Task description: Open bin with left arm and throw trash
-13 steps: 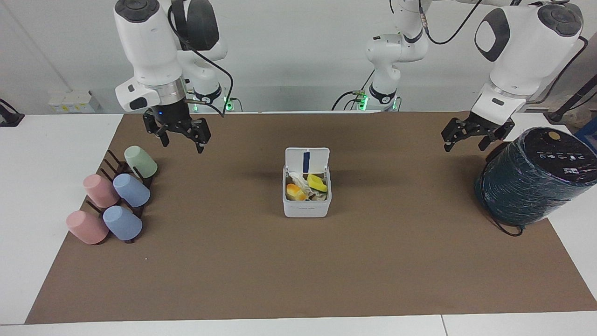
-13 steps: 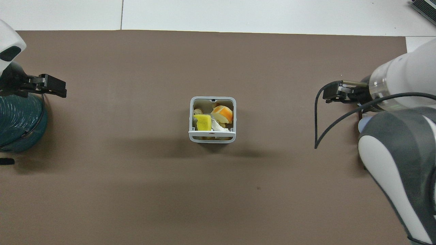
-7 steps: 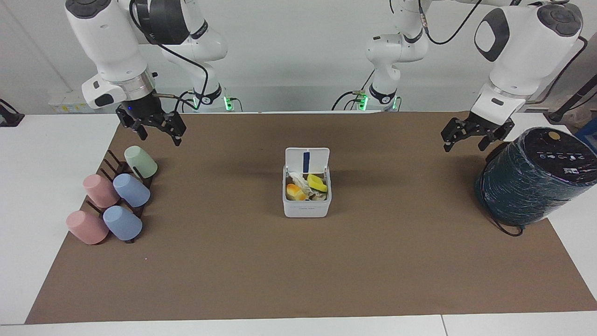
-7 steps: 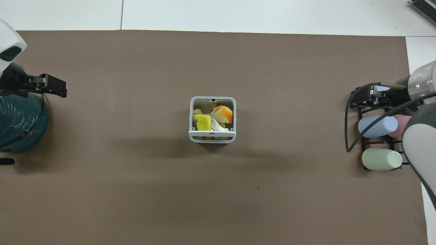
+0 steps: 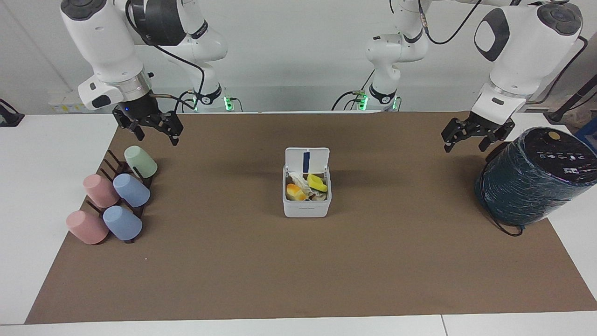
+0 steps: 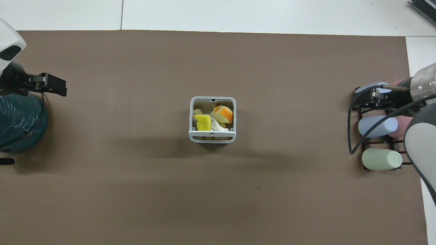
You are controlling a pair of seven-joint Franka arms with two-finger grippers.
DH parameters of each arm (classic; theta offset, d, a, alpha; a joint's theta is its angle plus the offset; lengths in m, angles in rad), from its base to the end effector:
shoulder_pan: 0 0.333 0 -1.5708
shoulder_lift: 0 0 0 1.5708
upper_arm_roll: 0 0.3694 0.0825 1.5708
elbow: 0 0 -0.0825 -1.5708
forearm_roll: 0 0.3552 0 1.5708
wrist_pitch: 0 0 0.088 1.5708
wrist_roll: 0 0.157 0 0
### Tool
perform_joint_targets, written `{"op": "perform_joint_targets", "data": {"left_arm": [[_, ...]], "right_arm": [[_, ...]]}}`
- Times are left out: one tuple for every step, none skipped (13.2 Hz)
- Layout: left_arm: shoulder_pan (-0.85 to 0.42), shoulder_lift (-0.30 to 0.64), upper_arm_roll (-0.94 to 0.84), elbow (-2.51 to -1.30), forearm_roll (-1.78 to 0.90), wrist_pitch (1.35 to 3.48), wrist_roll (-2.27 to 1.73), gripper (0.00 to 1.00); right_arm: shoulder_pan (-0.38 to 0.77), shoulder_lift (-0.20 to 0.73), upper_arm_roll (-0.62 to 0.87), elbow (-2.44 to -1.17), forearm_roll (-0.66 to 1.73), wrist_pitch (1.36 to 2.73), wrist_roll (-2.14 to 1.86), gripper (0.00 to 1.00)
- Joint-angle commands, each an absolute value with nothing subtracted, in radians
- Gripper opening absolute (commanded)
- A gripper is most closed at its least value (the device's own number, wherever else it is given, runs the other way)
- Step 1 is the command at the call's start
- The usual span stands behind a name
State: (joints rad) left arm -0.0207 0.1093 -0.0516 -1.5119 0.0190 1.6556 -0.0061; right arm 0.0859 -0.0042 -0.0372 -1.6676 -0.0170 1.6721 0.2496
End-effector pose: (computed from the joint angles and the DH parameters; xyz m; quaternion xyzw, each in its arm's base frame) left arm 0.5733 -0.0370 0.6019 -0.9993 0.0335 -0.0175 0.0060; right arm 0.5311 0.0233 0.5958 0.9950 -0.0995 0.0055 0.0076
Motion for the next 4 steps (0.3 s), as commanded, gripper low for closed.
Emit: {"op": "perform_joint_targets", "data": {"left_arm": [[-0.021, 0.087, -0.054, -1.542, 0.041, 1.678, 0.003, 1.00], [-0.021, 0.087, -0.054, -1.542, 0.041, 1.678, 0.003, 1.00], [-0.021, 0.087, -0.054, -1.542, 0.041, 1.678, 0.003, 1.00], [-0.023, 0.087, -0.054, -1.542, 0.041, 1.678, 0.003, 1.00]], "right_arm": [[0.081, -0.035, -0.040, -1.698, 0.006, 1.674, 0.183, 1.00], [0.078, -0.035, -0.040, -1.698, 0.006, 1.674, 0.167, 1.00], [0.078, -0.035, -0.040, -1.700, 0.006, 1.674, 0.172, 1.00], [0.075, -0.035, -0.040, -1.700, 0.006, 1.674, 0.175, 1.00]]}}
